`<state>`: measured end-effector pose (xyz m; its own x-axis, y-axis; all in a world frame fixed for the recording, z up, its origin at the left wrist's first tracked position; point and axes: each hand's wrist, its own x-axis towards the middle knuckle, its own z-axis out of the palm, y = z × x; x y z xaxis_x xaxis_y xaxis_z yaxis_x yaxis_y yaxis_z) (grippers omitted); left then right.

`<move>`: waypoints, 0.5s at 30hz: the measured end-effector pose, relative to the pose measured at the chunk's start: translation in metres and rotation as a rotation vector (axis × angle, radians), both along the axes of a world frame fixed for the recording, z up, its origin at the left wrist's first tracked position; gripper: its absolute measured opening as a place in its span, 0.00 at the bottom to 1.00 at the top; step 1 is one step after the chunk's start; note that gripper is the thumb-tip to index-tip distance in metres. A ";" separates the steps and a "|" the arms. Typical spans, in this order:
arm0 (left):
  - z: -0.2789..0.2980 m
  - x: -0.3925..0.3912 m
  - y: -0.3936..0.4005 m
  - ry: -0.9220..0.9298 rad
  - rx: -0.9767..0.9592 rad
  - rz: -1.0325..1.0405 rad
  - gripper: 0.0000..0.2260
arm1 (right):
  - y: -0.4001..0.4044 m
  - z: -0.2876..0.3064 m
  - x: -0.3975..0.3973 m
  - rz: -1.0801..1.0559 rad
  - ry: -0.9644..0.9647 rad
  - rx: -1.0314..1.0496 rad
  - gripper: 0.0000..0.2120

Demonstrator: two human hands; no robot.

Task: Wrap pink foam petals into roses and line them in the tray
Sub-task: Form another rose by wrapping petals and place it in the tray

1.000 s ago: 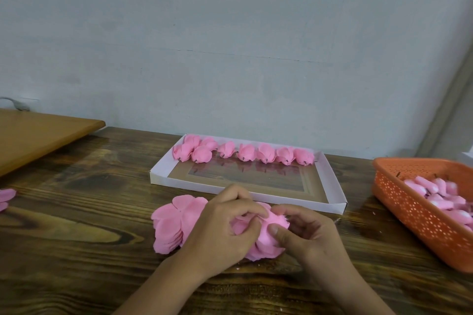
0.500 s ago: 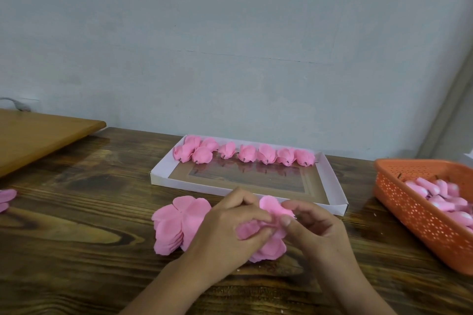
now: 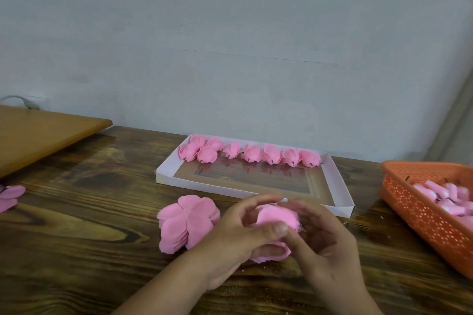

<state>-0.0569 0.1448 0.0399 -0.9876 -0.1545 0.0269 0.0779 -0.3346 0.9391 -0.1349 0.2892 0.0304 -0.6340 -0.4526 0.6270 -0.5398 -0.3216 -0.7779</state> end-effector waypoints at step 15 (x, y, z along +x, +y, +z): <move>0.004 0.000 -0.007 0.084 -0.041 0.086 0.26 | 0.004 -0.001 0.000 -0.090 0.130 0.026 0.17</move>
